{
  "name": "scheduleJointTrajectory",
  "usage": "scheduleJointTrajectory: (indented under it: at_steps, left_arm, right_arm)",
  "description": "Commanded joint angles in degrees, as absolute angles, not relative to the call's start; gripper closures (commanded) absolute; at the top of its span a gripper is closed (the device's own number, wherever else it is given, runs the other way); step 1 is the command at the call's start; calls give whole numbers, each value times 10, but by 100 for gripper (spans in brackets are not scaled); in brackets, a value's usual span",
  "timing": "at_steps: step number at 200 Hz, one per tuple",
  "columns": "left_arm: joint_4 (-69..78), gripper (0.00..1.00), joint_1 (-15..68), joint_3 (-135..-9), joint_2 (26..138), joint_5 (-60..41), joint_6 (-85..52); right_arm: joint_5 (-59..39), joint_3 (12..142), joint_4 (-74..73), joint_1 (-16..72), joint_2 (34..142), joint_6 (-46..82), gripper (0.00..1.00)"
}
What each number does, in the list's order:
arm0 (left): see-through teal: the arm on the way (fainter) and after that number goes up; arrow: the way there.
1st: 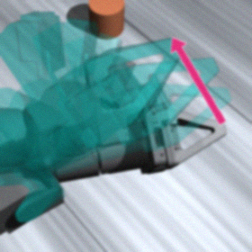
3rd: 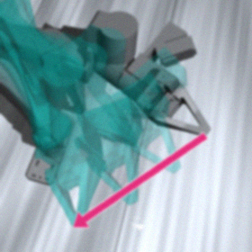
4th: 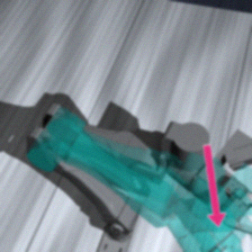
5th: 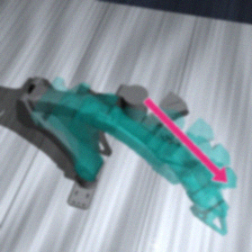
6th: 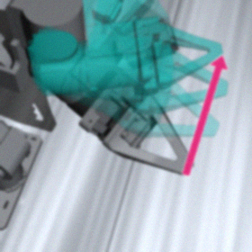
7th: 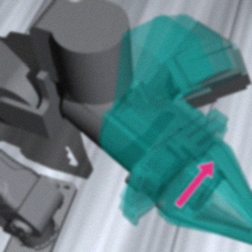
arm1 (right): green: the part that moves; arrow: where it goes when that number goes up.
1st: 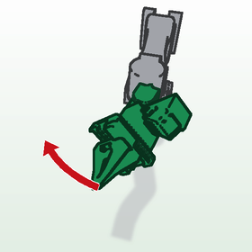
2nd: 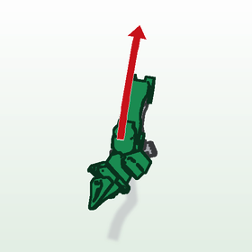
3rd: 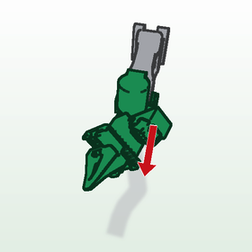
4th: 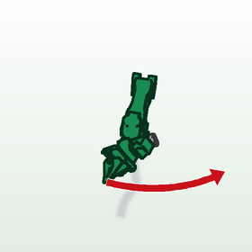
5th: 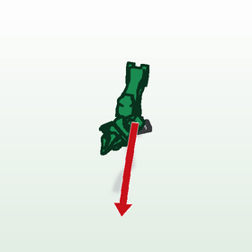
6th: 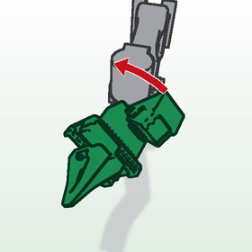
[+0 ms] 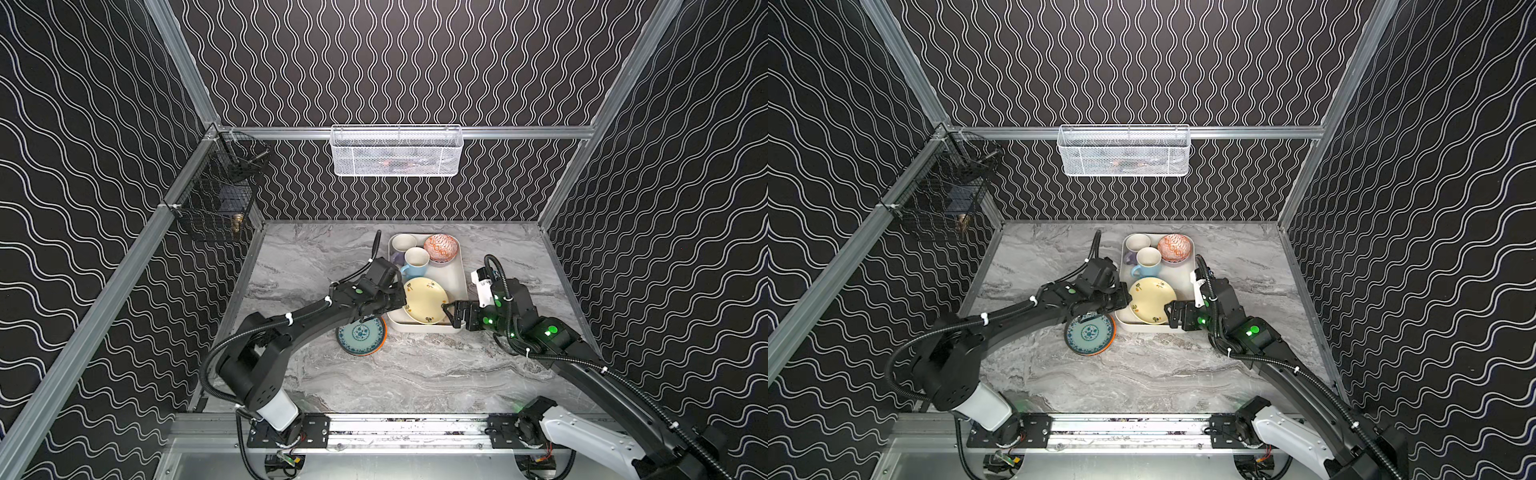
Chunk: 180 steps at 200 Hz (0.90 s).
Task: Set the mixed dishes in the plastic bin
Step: 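Carry the cream plate over the bin and lower it with the left gripper, then open the left gripper to release the cream plate in the bin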
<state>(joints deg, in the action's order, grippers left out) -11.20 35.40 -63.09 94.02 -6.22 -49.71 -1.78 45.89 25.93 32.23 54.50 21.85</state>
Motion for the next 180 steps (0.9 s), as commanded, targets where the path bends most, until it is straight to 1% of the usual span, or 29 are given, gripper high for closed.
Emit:
scheduleJointTrajectory:
  at_steps: [1,79,121,154,171,180]
  left_arm:
    - [-81,95,358,-646,963,-70,-499]
    - [-76,95,368,-702,1056,-80,-497]
    - [-79,88,370,-704,1069,-80,-497]
    - [-92,85,372,-717,1085,-83,-492]
    - [-104,81,374,-730,1093,-85,-487]
    - [-112,75,377,-738,1097,-81,-483]
  right_arm:
    - [-11,456,273,314,538,211,0]
    - [-18,452,287,280,524,194,0]
    - [-36,446,283,259,525,187,0]
    - [-46,443,278,253,529,186,1]
    - [-55,445,275,254,533,185,0]
    - [-57,446,275,254,535,185,0]
